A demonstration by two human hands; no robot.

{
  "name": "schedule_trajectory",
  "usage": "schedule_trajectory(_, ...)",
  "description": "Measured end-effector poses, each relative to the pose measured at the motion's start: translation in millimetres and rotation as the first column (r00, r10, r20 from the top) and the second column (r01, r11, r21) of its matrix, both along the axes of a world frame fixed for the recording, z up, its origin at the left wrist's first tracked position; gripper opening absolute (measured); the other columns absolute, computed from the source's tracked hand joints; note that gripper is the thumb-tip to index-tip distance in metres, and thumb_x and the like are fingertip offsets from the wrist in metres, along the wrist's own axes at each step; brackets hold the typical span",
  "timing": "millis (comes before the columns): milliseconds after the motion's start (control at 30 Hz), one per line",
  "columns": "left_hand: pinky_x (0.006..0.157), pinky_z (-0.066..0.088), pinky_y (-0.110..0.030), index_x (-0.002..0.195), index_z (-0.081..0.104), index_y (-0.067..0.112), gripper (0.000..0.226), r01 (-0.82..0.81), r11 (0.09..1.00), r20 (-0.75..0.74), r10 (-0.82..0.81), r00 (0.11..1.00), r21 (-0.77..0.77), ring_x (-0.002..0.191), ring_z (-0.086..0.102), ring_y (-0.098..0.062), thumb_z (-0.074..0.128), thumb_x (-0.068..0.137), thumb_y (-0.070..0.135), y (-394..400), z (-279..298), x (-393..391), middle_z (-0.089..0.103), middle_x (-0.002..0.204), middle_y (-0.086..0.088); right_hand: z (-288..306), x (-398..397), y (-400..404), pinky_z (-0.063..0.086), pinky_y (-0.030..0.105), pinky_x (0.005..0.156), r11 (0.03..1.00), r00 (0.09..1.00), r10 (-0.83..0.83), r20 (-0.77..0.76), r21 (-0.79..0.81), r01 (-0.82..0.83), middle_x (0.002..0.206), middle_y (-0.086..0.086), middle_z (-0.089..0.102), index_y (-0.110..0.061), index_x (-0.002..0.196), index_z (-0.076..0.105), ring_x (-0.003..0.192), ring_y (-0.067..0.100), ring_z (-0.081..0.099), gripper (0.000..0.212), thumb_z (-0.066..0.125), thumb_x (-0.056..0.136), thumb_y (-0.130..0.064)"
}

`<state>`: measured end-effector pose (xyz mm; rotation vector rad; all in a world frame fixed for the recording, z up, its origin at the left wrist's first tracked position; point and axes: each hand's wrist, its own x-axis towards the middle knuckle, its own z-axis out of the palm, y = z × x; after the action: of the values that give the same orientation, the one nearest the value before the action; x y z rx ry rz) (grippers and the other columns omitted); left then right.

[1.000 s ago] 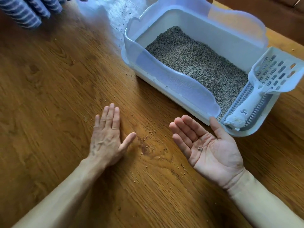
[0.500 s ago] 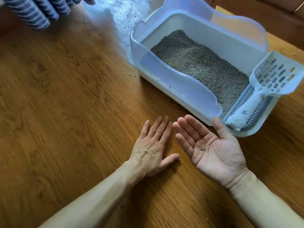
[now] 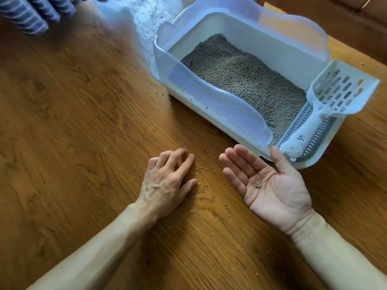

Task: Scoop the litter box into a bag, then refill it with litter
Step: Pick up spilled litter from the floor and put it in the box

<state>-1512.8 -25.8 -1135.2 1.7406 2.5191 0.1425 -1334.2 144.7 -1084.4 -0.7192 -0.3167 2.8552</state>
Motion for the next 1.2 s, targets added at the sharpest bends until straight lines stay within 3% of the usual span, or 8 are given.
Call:
schedule_trajectory(167, 0.072, 0.057, -0.035, 0.113, 0.070, 0.009, 0.021, 0.039, 0.973, 0.194, -0.084, 0.977, 0.228, 0.091, 0.058, -0.021, 0.068, 0.095, 0.020, -1, -2, 11, 0.063, 0.105, -0.007, -1, 4, 2, 0.030, 0.046, 0.115, 1.000, 1.000, -0.003, 0.023, 0.010, 0.003, 0.139, 0.026, 0.049, 0.008, 0.134, 0.048, 0.140, 0.035, 0.034, 0.071, 0.029, 0.102, -0.053)
schedule_trajectory(300, 0.057, 0.055, -0.037, 0.086, 0.066, 0.009, 0.010, 0.000, 0.982, 0.221, -0.042, 0.974, 0.187, 0.071, 0.055, -0.019, 0.065, 0.095, 0.013, 7, 4, 10, 0.060, 0.085, -0.003, 0, 6, 0, 0.035, 0.046, 0.112, 1.000, 0.999, -0.022, 0.046, 0.009, 0.022, 0.137, 0.025, 0.052, 0.007, 0.131, 0.051, 0.138, 0.035, 0.038, 0.071, 0.030, 0.102, -0.054)
schedule_trajectory(533, 0.055, 0.050, -0.030, 0.090, 0.054, 0.011, 0.011, 0.032, 0.996, 0.154, -0.044, 0.987, 0.084, 0.068, 0.044, -0.015, 0.057, 0.097, 0.003, 16, 10, 13, 0.048, 0.083, -0.001, 3, 7, -1, 0.040, 0.046, 0.108, 1.000, 0.998, -0.028, 0.052, -0.008, 0.028, 0.134, 0.025, 0.055, 0.007, 0.129, 0.054, 0.135, 0.036, 0.042, 0.073, 0.029, 0.101, -0.055)
schedule_trajectory(667, 0.058, 0.047, -0.028, 0.095, 0.053, 0.013, 0.011, -0.147, 0.958, 0.315, 0.065, 0.947, 0.246, 0.071, 0.048, -0.013, 0.047, 0.103, 0.018, 22, 45, 21, 0.050, 0.090, 0.001, 4, 7, -4, 0.044, 0.046, 0.105, 1.000, 0.997, -0.028, 0.074, 0.007, 0.027, 0.129, 0.026, 0.058, 0.007, 0.125, 0.058, 0.131, 0.037, 0.047, 0.072, 0.030, 0.100, -0.055)
schedule_trajectory(767, 0.059, 0.045, -0.027, 0.095, 0.056, 0.012, 0.020, -0.118, 0.915, 0.347, -0.025, 0.938, 0.385, 0.073, 0.048, -0.014, 0.042, 0.104, 0.023, 31, 81, 43, 0.051, 0.090, 0.001, 5, 6, -10, 0.052, 0.045, 0.096, 0.998, 0.993, -0.062, 0.099, 0.017, 0.060, 0.116, 0.025, 0.067, 0.006, 0.112, 0.067, 0.116, 0.036, 0.061, 0.070, 0.032, 0.099, -0.054)
schedule_trajectory(933, 0.061, 0.049, -0.041, 0.093, 0.063, 0.002, 0.019, -0.072, 0.826, 0.267, -0.097, 0.959, 0.558, 0.072, 0.052, -0.023, 0.051, 0.102, 0.013, 41, 109, 61, 0.056, 0.085, -0.007, 9, 2, -9, 0.058, 0.042, 0.082, 0.989, 0.987, -0.129, 0.098, -0.059, 0.135, 0.109, 0.022, 0.070, 0.004, 0.107, 0.069, 0.103, 0.030, 0.068, 0.064, 0.035, 0.099, -0.050)
schedule_trajectory(1067, 0.063, 0.045, -0.046, 0.088, 0.068, 0.005, 0.014, 0.095, 0.827, 0.127, -0.197, 0.972, 0.554, 0.072, 0.052, -0.028, 0.059, 0.097, 0.011, 50, 117, 82, 0.058, 0.081, -0.010, 15, 1, -12, 0.028, 0.041, 0.116, 0.998, 0.996, -0.011, 0.091, -0.066, 0.017, 0.127, 0.020, 0.062, 0.001, 0.131, 0.055, 0.121, 0.028, 0.057, 0.060, 0.040, 0.100, -0.048)
schedule_trajectory(1200, 0.065, 0.037, -0.040, 0.085, 0.070, 0.014, 0.010, 0.227, 0.870, -0.050, -0.228, 0.972, 0.438, 0.080, 0.050, -0.026, 0.063, 0.092, 0.015, 56, 115, 85, 0.060, 0.083, -0.004, 19, 1, -14, 0.026, 0.051, 0.114, 0.982, 0.999, -0.001, 0.049, -0.190, 0.010, 0.144, 0.022, 0.045, -0.007, 0.148, 0.031, 0.132, 0.035, 0.045, 0.066, 0.044, 0.096, -0.045)
